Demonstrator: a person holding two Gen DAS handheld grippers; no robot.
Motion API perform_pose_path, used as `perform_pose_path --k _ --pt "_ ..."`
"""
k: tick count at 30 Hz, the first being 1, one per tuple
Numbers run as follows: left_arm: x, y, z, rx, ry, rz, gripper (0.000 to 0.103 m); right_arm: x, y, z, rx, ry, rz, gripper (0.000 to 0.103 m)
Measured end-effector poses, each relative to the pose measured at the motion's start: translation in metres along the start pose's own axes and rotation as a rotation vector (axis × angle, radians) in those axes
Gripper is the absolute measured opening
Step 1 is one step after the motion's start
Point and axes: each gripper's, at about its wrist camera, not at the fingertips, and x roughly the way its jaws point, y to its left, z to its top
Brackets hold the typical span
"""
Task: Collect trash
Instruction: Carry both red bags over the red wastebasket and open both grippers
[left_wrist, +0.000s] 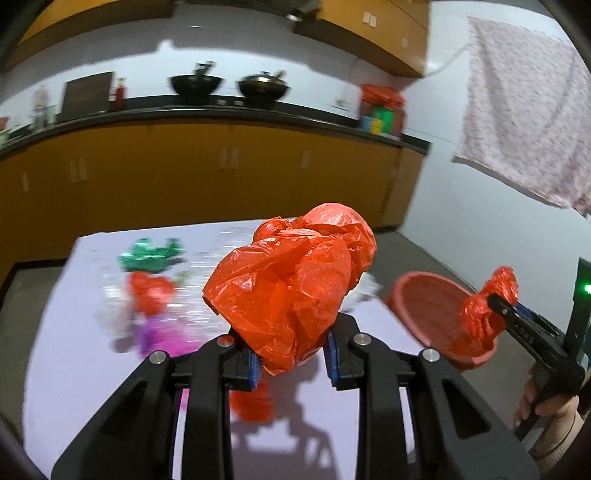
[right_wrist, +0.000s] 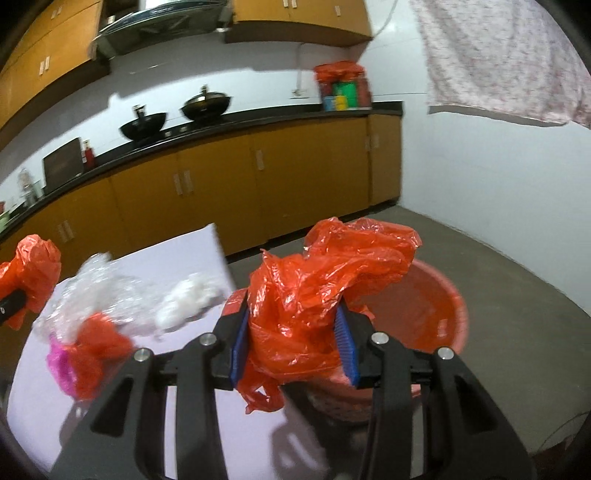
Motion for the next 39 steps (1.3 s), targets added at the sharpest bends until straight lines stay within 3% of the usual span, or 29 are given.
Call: perform_pose_path --k 15,26,39 --pt "0.094 -0.123 -0.007 0.102 0.149 -0.175 0.026 0.032 -0.062 0.01 0.037 0.031 -0.05 0.04" --pt "0.143 -0.162 -0.023 0.146 0.255 -0.221 0.026 0.063 -0.088 0.017 0.08 0.045 -0.055 0.04" --pt "0.181 -0.188 -0.031 0.191 0.323 -0.269 0.027 0.086 -0.109 0.019 0.138 0.059 -0.049 0.041"
